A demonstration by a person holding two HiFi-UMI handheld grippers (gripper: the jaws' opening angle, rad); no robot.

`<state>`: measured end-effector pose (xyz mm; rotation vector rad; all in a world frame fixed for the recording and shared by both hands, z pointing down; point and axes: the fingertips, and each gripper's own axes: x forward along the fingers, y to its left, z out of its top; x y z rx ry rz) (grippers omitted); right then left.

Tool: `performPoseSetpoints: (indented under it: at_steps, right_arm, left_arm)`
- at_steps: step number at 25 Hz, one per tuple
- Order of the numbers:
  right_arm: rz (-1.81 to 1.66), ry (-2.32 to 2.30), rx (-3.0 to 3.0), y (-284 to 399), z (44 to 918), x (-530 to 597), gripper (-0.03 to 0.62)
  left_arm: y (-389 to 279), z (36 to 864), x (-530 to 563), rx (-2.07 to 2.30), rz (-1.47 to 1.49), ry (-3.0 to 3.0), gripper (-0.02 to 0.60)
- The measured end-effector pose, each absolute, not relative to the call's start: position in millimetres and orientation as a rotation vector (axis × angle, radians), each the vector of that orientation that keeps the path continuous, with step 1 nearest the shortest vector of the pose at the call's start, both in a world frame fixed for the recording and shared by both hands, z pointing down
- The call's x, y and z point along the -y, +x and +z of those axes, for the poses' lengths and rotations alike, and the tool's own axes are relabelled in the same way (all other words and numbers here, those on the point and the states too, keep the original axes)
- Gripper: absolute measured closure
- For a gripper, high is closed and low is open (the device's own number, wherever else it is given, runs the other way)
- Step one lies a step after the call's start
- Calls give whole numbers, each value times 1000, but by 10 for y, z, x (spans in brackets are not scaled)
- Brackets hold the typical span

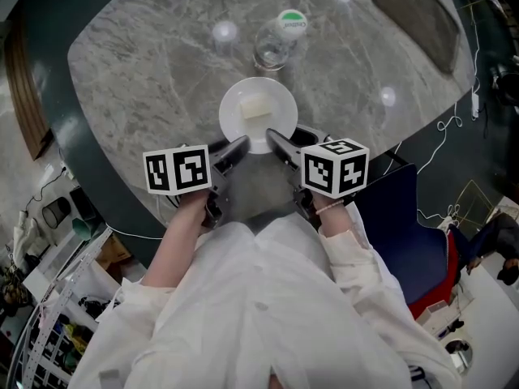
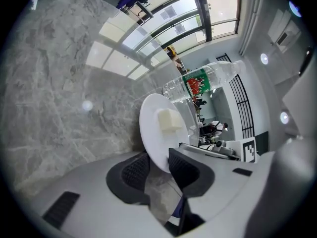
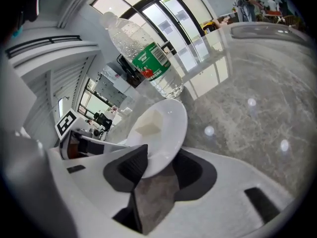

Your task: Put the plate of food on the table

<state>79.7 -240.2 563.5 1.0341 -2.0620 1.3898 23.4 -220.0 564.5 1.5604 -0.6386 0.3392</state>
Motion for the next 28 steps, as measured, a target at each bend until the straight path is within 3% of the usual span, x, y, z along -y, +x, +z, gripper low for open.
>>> performPoseSetpoints:
  at_steps: [7, 28]
  right_arm:
    - [1152, 1034, 2062, 830, 5610, 2516, 444]
    - [1225, 1062, 2022, 897, 5619, 2490, 413]
  left_arm:
    - [260, 5655, 2215, 640, 348, 1569, 472]
    - [258, 5631, 2198, 591, 268, 1501, 474]
